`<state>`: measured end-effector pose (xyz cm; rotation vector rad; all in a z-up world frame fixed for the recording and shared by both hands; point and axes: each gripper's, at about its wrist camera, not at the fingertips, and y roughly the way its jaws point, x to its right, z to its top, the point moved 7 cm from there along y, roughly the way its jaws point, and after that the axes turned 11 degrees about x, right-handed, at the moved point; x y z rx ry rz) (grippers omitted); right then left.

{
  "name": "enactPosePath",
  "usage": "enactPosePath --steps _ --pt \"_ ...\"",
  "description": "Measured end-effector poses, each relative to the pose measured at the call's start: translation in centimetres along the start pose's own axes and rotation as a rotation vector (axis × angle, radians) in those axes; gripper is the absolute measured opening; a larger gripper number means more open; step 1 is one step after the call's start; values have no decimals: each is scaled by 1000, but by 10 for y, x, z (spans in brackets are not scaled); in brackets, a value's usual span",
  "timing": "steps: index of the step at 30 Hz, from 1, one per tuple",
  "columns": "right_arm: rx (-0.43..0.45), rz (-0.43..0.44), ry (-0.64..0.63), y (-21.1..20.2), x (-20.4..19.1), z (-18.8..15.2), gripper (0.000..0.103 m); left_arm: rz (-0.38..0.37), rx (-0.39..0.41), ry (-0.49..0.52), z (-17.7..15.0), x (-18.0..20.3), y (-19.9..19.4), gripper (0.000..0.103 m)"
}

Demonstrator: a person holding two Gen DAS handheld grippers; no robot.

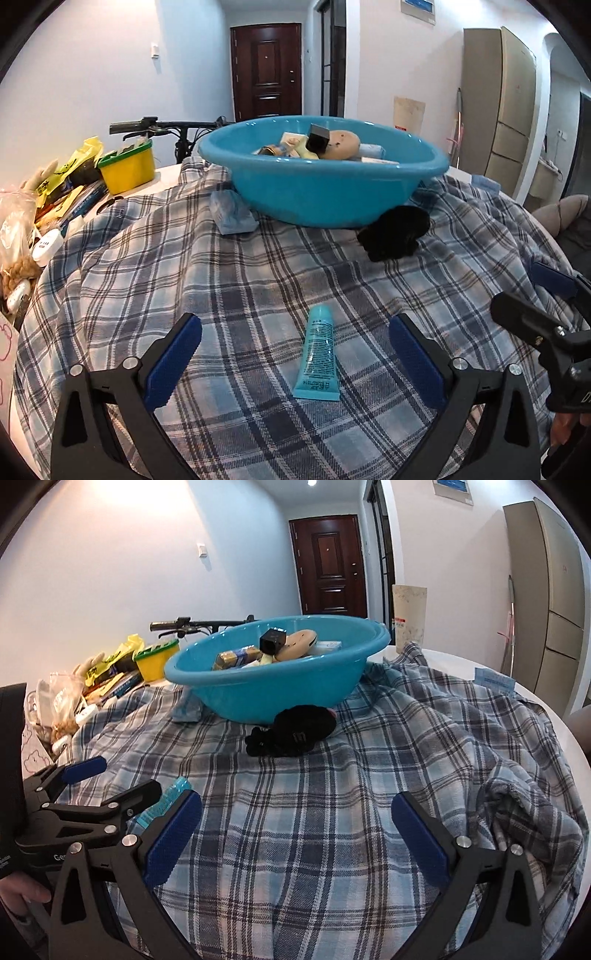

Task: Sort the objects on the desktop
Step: 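Bring both tools back down toward the blue tube on the shirt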

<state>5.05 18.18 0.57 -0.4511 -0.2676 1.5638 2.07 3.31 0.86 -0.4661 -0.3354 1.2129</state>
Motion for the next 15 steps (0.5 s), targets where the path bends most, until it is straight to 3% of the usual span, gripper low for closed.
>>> enactPosePath --steps 4,6,8,12,14,15 --pt "-15 -2 -6 6 0 -5 103 -42 -54 -27 -7 0 11 77" --pt "-16 1 -6 7 1 -6 103 -50 -74 -35 -11 -1 16 59" --pt "-16 -3 -7 7 3 -7 103 -65 -99 -46 -15 -1 20 49" --pt "-24 -4 -4 9 7 -8 103 -99 -138 -58 -21 2 28 35" --pt "-27 -3 -3 10 8 -8 103 -108 -149 -55 -23 4 31 34" --pt "-26 -1 0 10 8 -8 103 -111 -152 -51 -24 5 32 26"
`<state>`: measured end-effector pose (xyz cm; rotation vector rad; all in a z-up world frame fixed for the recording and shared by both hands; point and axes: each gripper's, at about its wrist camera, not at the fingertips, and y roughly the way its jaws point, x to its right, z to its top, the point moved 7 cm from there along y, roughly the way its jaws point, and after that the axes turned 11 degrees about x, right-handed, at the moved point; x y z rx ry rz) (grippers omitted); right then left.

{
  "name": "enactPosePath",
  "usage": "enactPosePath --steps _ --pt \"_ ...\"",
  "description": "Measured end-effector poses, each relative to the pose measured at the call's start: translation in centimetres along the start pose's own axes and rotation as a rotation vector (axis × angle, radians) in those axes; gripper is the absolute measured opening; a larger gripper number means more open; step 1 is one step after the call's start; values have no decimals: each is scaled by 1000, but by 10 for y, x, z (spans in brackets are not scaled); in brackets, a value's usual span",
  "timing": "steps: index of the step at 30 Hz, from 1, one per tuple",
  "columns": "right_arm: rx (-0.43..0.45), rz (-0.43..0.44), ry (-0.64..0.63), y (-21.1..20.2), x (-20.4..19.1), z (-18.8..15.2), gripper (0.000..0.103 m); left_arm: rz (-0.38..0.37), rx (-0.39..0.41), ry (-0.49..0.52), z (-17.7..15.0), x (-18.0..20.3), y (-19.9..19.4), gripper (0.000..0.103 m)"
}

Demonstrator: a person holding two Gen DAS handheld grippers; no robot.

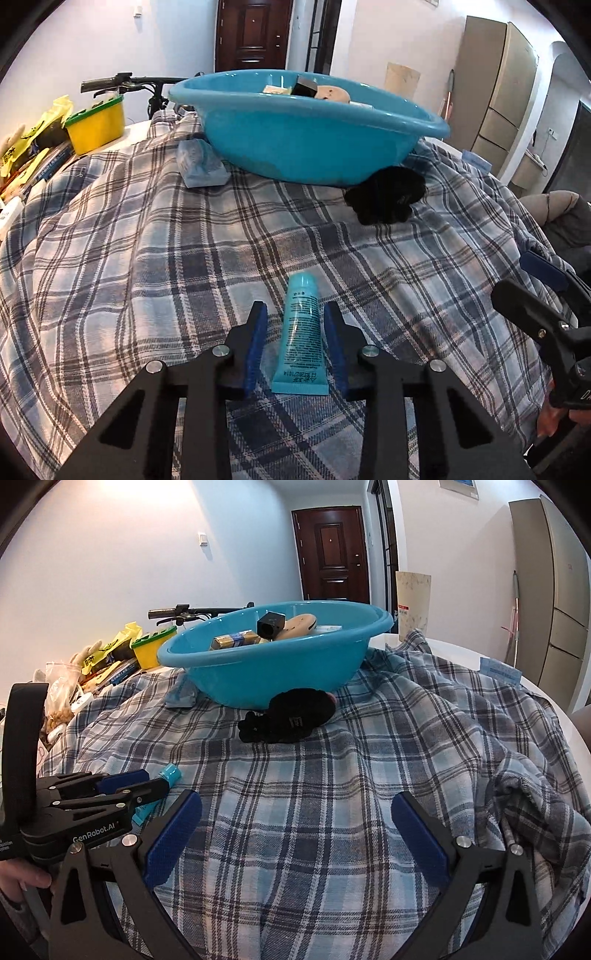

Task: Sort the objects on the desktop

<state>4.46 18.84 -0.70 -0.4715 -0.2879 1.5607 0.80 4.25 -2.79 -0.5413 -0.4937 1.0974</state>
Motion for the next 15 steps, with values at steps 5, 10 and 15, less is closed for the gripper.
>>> enactPosePath --steps 5,10,15 --pt "-5 2 -1 2 0 0 103 -27 -2 2 0 3 0 22" --pt "-14 -7 -23 3 0 4 103 -7 29 13 6 3 -11 22" --pt "-21 3 -26 10 -1 13 103 19 49 18 18 -2 -12 22"
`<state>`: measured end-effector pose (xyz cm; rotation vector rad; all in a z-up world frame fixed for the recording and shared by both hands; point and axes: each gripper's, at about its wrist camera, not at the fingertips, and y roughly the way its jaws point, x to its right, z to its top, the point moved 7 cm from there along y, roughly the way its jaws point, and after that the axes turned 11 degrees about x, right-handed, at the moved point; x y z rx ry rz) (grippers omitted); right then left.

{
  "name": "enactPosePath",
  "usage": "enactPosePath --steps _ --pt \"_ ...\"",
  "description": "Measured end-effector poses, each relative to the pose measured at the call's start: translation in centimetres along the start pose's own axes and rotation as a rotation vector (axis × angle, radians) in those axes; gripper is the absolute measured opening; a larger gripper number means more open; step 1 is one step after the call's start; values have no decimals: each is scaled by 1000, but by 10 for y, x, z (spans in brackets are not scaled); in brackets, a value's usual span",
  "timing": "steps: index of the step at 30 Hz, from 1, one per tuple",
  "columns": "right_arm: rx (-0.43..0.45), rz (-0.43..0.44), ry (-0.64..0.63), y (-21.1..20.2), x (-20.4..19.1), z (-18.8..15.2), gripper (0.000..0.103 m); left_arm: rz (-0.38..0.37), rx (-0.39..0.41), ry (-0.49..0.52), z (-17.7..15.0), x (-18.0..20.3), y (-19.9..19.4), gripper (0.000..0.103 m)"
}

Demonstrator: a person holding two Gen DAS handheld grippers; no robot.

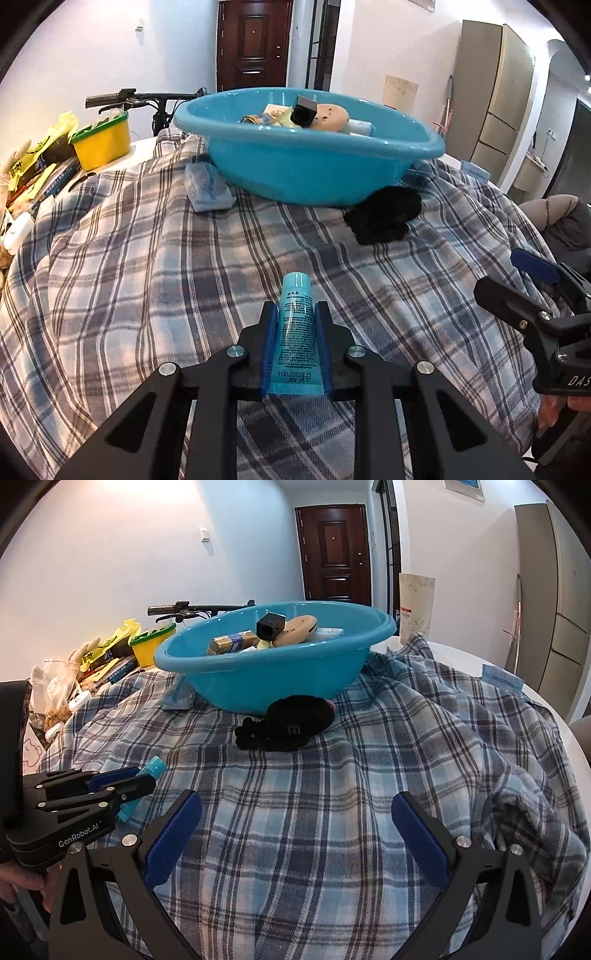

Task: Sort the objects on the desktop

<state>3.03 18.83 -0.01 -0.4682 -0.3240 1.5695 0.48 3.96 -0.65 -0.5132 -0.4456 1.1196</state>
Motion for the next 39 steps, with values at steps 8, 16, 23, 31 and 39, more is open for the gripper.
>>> enactPosePath --steps 8,16,23,31,39 --pt "-46 -22 -26 30 1 11 101 8 24 -2 31 -1 17 22" --pt "-115 -45 -69 77 2 28 91 12 -5 -59 25 -8 37 22" --pt "-122 -41 -51 108 1 32 90 13 -5 -52 24 -9 40 22" --pt "-185 -9 -6 122 4 21 54 26 -3 -51 23 -11 38 22" --pt "-139 13 -3 78 1 10 49 35 3 -61 18 -18 28 22"
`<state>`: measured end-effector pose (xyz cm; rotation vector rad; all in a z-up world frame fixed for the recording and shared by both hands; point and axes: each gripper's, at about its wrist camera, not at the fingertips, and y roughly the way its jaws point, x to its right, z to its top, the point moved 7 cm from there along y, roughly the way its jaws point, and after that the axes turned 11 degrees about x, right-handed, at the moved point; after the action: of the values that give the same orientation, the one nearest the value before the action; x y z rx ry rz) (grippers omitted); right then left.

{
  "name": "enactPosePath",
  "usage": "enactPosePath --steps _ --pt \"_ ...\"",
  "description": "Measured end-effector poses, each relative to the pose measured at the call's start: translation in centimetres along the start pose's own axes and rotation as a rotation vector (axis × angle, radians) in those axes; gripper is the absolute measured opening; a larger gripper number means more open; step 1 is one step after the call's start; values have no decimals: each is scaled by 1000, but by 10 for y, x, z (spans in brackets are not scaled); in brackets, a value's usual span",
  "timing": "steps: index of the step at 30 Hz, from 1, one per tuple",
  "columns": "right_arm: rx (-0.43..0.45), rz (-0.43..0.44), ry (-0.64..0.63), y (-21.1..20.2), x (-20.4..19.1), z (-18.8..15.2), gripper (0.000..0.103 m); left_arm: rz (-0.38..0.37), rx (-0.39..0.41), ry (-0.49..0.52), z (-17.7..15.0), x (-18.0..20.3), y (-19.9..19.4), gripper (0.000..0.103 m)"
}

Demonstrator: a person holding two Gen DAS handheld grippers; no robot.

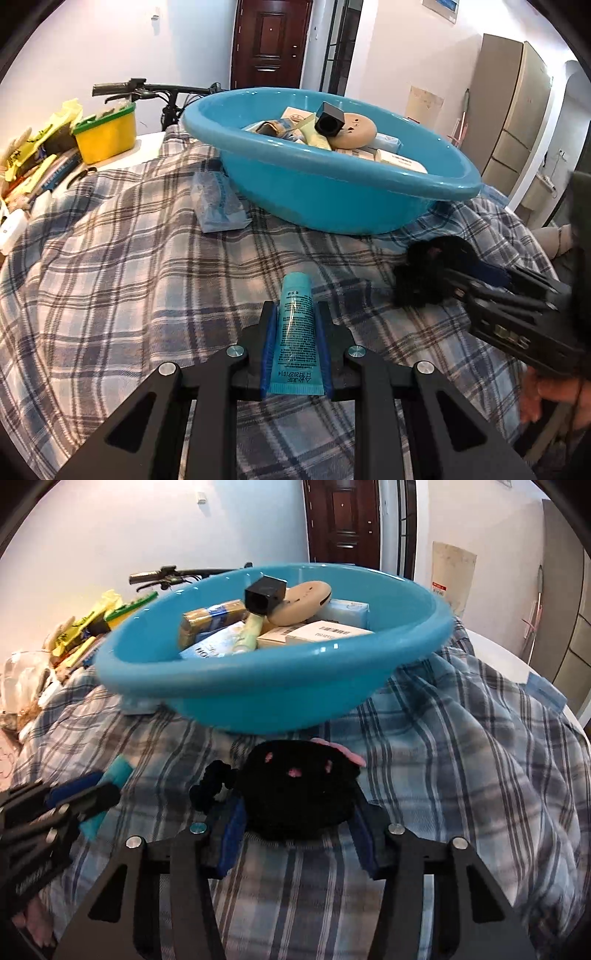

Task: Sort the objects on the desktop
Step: 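Lower the right gripper onto the black plush toy and close it, then lift the blue tube with the left gripper while right gripper lifts the plush toy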

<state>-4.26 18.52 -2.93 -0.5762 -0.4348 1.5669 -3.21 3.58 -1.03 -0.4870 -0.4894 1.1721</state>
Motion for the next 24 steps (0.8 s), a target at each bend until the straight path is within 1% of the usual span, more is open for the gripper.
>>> enactPosePath --steps 3,6,9,14,18,21,24 --pt "6 27 27 -13 -2 -9 47 5 0 3 -3 -1 -3 22" --pt "19 24 33 -26 -4 -18 47 6 4 1 -5 1 -8 22" --pt "33 40 51 -38 -6 -23 47 0 11 -3 -5 6 -15 22" --pt "74 20 39 -54 -11 -22 47 -11 29 21 -4 17 -25 22" --pt "107 34 51 -62 -13 -20 45 -22 48 15 -2 19 -34 22" --pt "114 47 64 -64 -16 -21 45 -31 67 13 0 20 -41 22" --pt "114 49 46 -68 -22 -23 45 -26 74 18 2 20 -43 22"
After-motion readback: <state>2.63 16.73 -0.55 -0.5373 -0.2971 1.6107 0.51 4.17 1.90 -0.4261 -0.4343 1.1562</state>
